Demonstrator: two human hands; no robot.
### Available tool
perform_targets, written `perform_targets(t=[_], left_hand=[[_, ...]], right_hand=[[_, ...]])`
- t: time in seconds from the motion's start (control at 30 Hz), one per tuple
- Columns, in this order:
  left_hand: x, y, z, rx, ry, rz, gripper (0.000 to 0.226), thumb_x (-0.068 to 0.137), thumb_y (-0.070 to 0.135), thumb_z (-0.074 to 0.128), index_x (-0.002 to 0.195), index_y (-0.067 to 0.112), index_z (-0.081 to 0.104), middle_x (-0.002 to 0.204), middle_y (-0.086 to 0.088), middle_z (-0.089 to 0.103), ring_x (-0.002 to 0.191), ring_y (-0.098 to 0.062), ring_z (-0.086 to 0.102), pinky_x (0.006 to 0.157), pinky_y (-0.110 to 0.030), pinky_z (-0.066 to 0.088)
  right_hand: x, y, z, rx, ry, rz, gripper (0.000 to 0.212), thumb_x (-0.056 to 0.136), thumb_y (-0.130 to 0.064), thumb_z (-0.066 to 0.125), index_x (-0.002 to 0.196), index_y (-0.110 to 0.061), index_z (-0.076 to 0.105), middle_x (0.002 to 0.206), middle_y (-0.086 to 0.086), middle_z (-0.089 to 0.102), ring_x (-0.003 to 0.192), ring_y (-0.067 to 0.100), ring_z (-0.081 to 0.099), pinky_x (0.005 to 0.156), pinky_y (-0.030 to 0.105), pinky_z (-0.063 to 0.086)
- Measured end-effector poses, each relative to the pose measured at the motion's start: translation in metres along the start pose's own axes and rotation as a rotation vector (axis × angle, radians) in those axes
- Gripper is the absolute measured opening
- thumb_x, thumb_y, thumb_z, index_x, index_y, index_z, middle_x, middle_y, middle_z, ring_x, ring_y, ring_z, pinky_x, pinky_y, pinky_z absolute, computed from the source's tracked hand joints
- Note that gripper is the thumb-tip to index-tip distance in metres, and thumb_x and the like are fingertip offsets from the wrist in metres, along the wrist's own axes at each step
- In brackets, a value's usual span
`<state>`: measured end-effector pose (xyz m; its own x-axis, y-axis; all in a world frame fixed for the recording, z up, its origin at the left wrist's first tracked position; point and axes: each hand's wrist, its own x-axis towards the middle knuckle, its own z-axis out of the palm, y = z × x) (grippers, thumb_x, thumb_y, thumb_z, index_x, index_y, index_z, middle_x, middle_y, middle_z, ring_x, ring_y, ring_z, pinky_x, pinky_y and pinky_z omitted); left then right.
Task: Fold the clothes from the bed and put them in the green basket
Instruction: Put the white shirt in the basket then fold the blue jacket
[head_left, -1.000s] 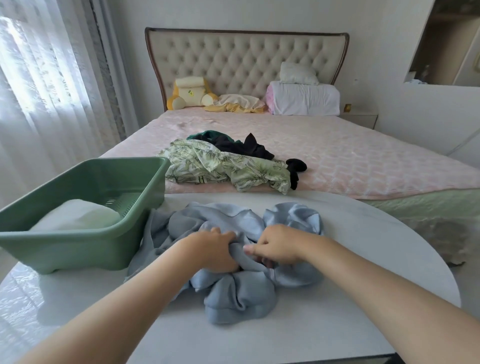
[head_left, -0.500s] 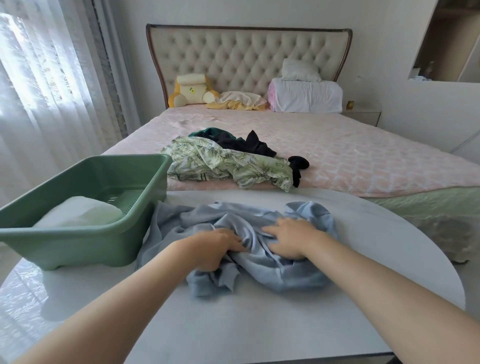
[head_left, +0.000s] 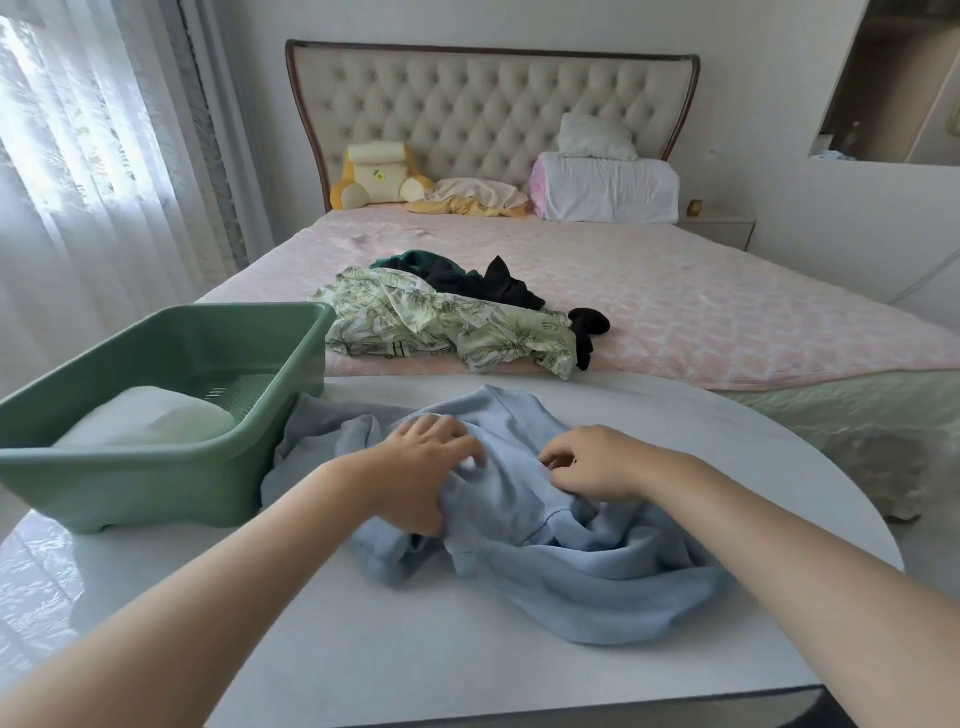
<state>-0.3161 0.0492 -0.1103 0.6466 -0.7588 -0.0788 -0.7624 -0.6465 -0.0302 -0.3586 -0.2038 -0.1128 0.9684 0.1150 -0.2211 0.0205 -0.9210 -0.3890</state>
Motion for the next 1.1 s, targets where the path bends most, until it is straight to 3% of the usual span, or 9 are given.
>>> perform_targets(t=[0.17, 0.33, 0.43, 0.53, 0.63, 0.7, 0.8, 0.93, 1.1], left_hand=[[-0.003, 0.029, 0.008, -0.302, -0.195, 0.008, 0.029, 0.073, 0.047, 0.072, 0.100, 0.039, 0.064, 0.104, 0.015, 0.060, 0.094, -0.008, 0.056, 0.089, -0.033, 0.050], [0.013, -0.004, 0.003, -0.274, 0.137, -0.356, 0.011, 0.098, 0.019, 0.049, 0.100, 0.015, 0.059, 0.106, 0.004, 0.062, 0.099, -0.016, 0.054, 0.078, -0.016, 0.039], [0.012, -0.033, 0.007, -0.195, 0.260, -0.448, 0.011, 0.093, 0.010, 0.049, 0.103, 0.011, 0.048, 0.105, -0.009, 0.063, 0.098, -0.030, 0.060, 0.079, -0.036, 0.048], [0.003, -0.030, 0.006, -0.168, 0.333, -0.364, 0.045, 0.087, 0.000, 0.047, 0.128, 0.018, 0.043, 0.118, -0.009, 0.052, 0.105, -0.032, 0.051, 0.081, -0.043, 0.047], [0.007, -0.018, 0.013, -0.082, 0.333, -0.041, 0.065, 0.083, -0.003, 0.045, 0.137, 0.032, 0.041, 0.130, -0.001, 0.044, 0.119, -0.023, 0.041, 0.094, -0.041, 0.044], [0.009, -0.012, 0.015, -0.079, 0.261, 0.094, 0.057, 0.084, 0.010, 0.042, 0.131, 0.042, 0.049, 0.129, 0.010, 0.045, 0.124, -0.015, 0.039, 0.101, -0.038, 0.039], [0.008, -0.010, 0.016, -0.046, 0.067, 0.044, 0.051, 0.078, 0.030, 0.039, 0.121, 0.047, 0.060, 0.118, 0.018, 0.055, 0.118, -0.012, 0.047, 0.104, -0.037, 0.038], [0.010, -0.019, 0.005, -0.093, 0.079, -0.131, 0.021, 0.088, 0.035, 0.052, 0.101, 0.038, 0.069, 0.102, 0.014, 0.062, 0.096, -0.017, 0.061, 0.080, -0.038, 0.052], [0.016, -0.039, -0.011, -0.192, 0.585, -0.303, 0.023, 0.099, 0.024, 0.052, 0.104, 0.021, 0.074, 0.111, 0.000, 0.054, 0.095, -0.023, 0.056, 0.068, -0.034, 0.046]], right_hand=[[-0.003, 0.014, -0.002, -0.014, -0.166, -0.018, 0.037, 0.082, -0.016, 0.054, 0.112, -0.033, 0.070, 0.108, -0.012, 0.070, 0.101, 0.014, 0.063, 0.092, 0.031, 0.050], [0.003, 0.031, -0.005, 0.016, -0.031, 0.001, 0.051, 0.093, -0.046, 0.062, 0.142, -0.036, 0.052, 0.140, -0.013, 0.057, 0.124, 0.009, 0.055, 0.105, 0.026, 0.040], [0.000, 0.033, -0.002, 0.176, 0.053, -0.033, 0.048, 0.083, -0.067, 0.062, 0.121, -0.037, 0.060, 0.128, -0.011, 0.061, 0.117, 0.006, 0.057, 0.107, 0.033, 0.043], [-0.011, 0.026, -0.002, 0.185, 0.106, -0.052, 0.064, 0.063, -0.082, 0.065, 0.104, -0.036, 0.048, 0.116, -0.012, 0.052, 0.103, 0.007, 0.054, 0.095, 0.036, 0.048], [-0.023, 0.013, -0.008, -0.181, -0.006, 0.003, 0.072, 0.055, -0.076, 0.077, 0.100, -0.032, 0.043, 0.109, -0.010, 0.044, 0.090, 0.010, 0.053, 0.078, 0.035, 0.049], [-0.025, 0.005, -0.005, -0.401, -0.055, 0.054, 0.059, 0.059, -0.070, 0.076, 0.095, -0.027, 0.056, 0.099, -0.007, 0.058, 0.084, 0.015, 0.059, 0.069, 0.034, 0.046], [-0.020, -0.003, -0.001, -0.465, -0.081, 0.097, 0.020, 0.078, -0.042, 0.064, 0.077, -0.023, 0.068, 0.072, -0.005, 0.065, 0.078, 0.019, 0.063, 0.062, 0.029, 0.044], [-0.013, -0.008, -0.011, -0.021, -0.145, 0.085, 0.022, 0.090, -0.027, 0.058, 0.070, -0.020, 0.062, 0.057, -0.003, 0.056, 0.052, 0.017, 0.052, 0.050, 0.023, 0.039], [0.011, -0.013, -0.026, 0.808, 0.020, 0.171, 0.038, 0.105, -0.020, 0.035, 0.071, -0.009, 0.049, 0.048, 0.008, 0.046, 0.032, 0.014, 0.040, 0.038, 0.019, 0.023]])
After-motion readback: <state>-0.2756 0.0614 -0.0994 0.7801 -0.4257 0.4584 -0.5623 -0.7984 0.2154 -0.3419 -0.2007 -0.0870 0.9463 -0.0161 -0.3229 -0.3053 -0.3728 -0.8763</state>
